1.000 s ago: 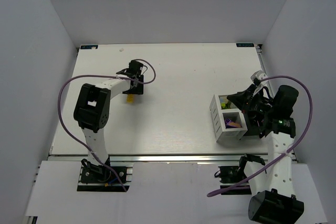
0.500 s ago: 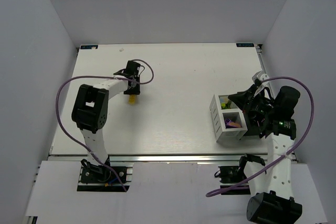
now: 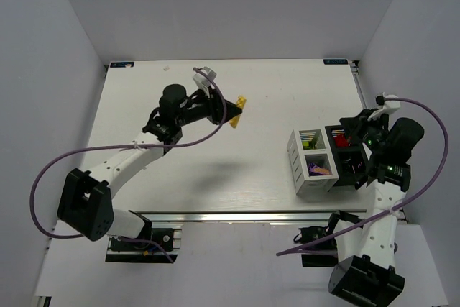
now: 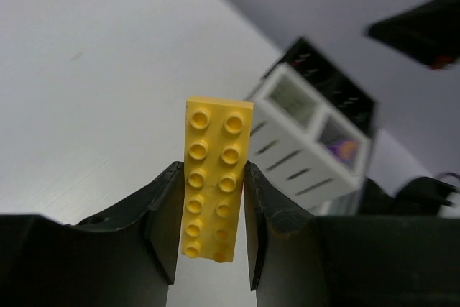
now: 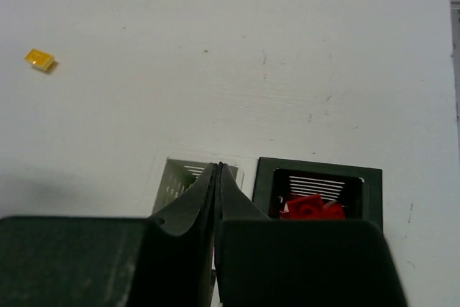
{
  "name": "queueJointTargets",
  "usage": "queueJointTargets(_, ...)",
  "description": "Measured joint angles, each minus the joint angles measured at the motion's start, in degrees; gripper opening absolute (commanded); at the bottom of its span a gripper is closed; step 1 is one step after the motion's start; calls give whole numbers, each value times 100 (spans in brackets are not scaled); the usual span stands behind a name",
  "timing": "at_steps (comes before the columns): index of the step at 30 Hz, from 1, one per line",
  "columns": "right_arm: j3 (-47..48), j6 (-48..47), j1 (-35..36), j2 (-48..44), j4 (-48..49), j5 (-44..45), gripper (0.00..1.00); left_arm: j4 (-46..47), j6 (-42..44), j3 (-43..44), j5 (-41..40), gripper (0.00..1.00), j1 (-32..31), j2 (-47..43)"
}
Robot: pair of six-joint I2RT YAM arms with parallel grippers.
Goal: Sort the legos into containers by color
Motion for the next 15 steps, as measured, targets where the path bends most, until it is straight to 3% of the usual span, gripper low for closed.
queueJointTargets(5, 393, 396, -245, 269, 57, 46, 0, 1569, -542, 411, 772, 0, -782, 638)
queueJointTargets(15, 2771, 437, -459, 817, -466, -70, 0, 2330, -546, 3025, 944, 0, -2140, 3650)
